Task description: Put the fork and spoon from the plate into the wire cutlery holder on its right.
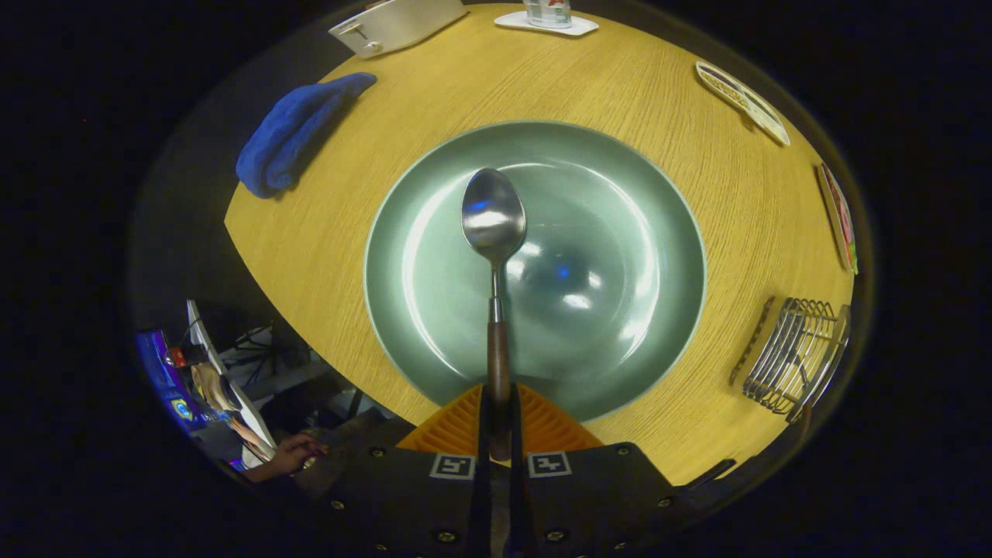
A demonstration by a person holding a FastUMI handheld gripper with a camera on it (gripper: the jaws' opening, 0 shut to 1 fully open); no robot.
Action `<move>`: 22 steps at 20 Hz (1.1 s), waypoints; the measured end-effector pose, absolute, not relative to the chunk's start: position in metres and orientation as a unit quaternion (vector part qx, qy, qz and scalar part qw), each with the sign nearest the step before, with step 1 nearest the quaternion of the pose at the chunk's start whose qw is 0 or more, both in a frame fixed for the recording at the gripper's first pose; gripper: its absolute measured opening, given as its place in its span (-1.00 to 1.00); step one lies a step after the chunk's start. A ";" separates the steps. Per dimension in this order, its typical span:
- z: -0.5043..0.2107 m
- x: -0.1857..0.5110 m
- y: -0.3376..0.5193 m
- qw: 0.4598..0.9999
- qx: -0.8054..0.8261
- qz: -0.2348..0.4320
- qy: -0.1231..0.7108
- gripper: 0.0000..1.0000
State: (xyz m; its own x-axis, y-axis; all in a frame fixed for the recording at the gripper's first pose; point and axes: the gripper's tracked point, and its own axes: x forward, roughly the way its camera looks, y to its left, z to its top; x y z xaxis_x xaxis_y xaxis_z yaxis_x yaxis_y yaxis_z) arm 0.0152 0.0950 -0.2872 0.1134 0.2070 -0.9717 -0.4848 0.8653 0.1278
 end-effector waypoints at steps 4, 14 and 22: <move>-0.263 0.014 0.074 0.740 -0.143 0.247 0.610 -0.96; -0.176 -0.018 -0.044 0.670 -0.257 0.244 0.653 -0.96; -0.132 -0.016 -0.141 0.658 -0.268 0.180 0.680 -0.95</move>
State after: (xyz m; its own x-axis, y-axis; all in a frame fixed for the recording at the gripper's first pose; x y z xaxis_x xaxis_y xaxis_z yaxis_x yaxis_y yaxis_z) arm -0.0157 -0.1405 -0.1324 0.0110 -0.1270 -0.9918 -0.6020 0.7912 -0.1080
